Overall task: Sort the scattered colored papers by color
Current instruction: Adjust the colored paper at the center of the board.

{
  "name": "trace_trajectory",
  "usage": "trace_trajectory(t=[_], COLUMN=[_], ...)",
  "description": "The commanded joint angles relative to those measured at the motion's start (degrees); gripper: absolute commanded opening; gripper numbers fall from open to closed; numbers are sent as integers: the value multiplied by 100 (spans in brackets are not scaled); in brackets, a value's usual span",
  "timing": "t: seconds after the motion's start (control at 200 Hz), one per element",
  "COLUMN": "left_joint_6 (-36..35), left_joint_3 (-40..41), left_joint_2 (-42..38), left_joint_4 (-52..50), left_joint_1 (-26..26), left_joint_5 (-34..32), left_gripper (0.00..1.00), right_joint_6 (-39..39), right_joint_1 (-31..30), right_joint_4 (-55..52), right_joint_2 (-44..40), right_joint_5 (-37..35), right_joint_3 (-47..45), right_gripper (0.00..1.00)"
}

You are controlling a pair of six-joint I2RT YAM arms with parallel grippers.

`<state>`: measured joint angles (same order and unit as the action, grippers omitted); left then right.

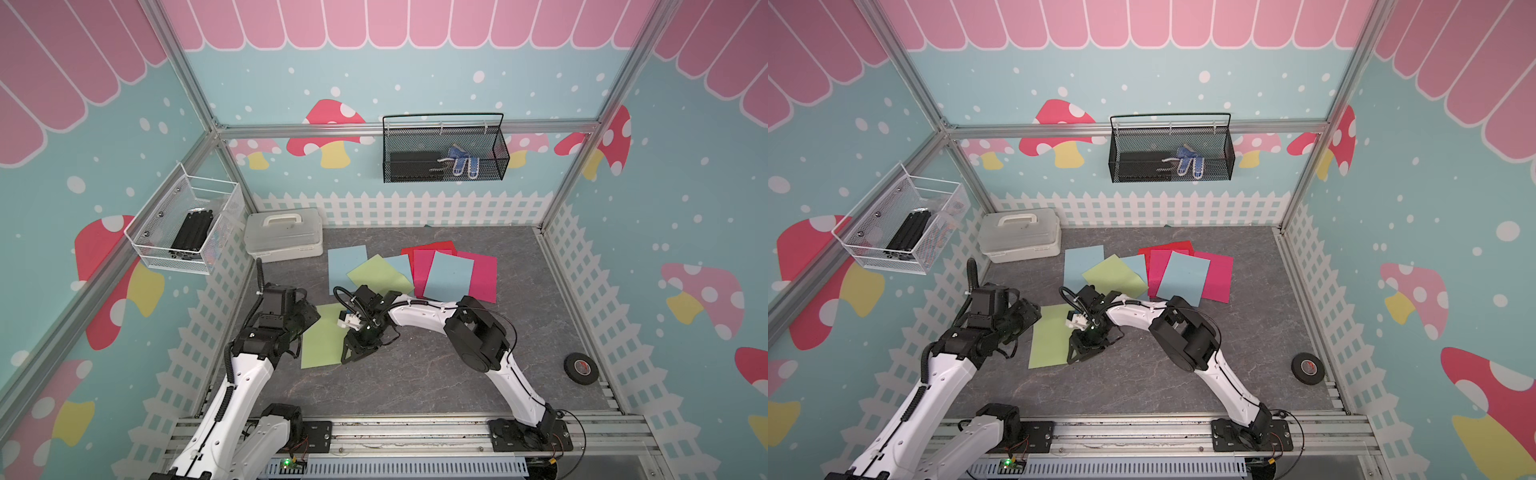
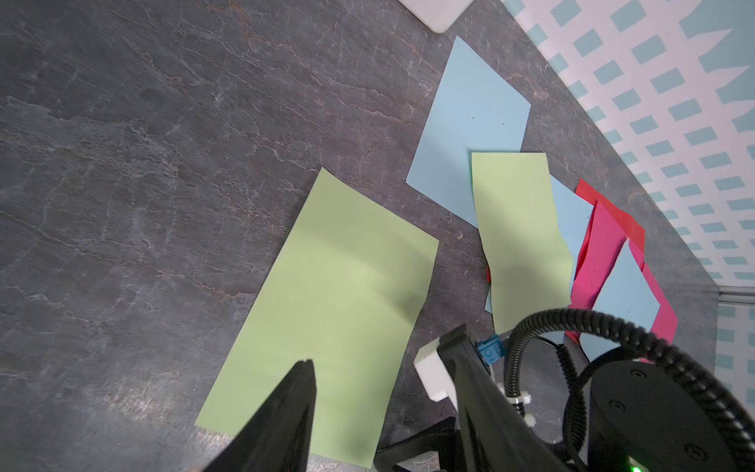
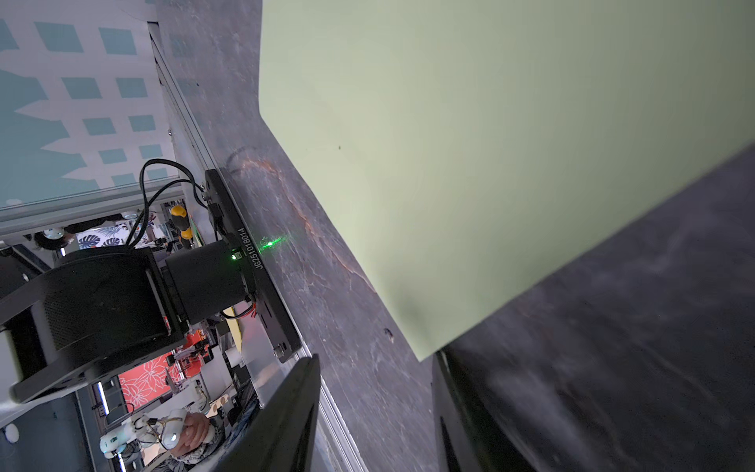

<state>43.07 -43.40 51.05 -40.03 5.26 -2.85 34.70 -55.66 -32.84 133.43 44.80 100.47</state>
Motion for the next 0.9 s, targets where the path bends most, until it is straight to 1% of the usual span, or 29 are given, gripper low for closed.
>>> trace_trajectory(t=[0.0,0.165,0.59,0.645,0.715,0.896], left_joint_6=[-33,-22,-22,-26,-25,-53], left_joint_3=[-152,-173,-187,-194,-217,-342], left_joint_2=[-67,-130,-230,-254,-281,-168], left_joint_4=[-110,-159,-225,-235,-247,-234], left_joint_1=[-51,-58,-60,-67,-60,-62], left_joint_5=[-145,-170,-129,-128,-119,-14], left_gripper=[58,58,58,58,58,59], right_joint_6=[208,344,522,481,411,462], right_joint_1=[-183,-329,-384,-379,-384,-418], right_joint_4=[130,298,579,511,411,375], right_joint_2=[252,370,358,276,97,-629], right_joint_5=[99,209,287,205,146,-23], right_joint_3=[125,245,210,180,112,-430], right_gripper=[48,47,48,49,52,56])
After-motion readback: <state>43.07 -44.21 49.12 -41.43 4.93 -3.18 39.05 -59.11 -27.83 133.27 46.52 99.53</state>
